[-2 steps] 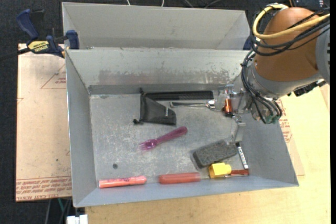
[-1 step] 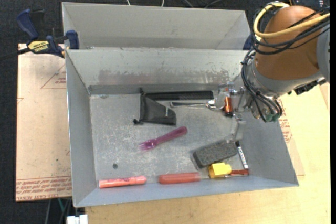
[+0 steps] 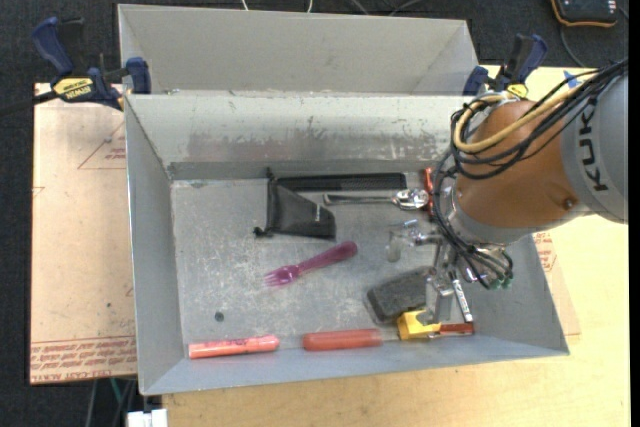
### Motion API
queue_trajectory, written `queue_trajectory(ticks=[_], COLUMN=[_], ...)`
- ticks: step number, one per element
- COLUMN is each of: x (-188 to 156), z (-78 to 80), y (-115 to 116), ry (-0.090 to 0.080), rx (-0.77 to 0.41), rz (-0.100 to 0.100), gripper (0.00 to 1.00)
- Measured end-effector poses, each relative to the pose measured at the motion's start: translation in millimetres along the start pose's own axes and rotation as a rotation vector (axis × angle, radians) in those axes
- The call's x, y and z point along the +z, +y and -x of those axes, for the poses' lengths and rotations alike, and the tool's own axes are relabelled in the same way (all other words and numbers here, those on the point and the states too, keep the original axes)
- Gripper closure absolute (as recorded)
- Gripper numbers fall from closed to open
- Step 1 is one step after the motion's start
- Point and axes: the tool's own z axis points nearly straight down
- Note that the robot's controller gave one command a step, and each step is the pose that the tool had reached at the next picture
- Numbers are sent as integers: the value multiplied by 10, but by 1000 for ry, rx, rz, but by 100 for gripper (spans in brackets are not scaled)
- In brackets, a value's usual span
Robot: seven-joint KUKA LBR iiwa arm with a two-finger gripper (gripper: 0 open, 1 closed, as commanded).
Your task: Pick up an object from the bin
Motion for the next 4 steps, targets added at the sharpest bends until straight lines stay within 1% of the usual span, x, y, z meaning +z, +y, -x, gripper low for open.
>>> queue_trajectory(ticks=[1,2,3,4], x=[-49,264,650,621], z=[-97,5,105,43], y=[10,-198,-234,-269], ry=[-4,4,-2,-19], rx=[-73,-157,-267,-184], rz=[-1,3,0,-4], gripper=[0,0,0,100])
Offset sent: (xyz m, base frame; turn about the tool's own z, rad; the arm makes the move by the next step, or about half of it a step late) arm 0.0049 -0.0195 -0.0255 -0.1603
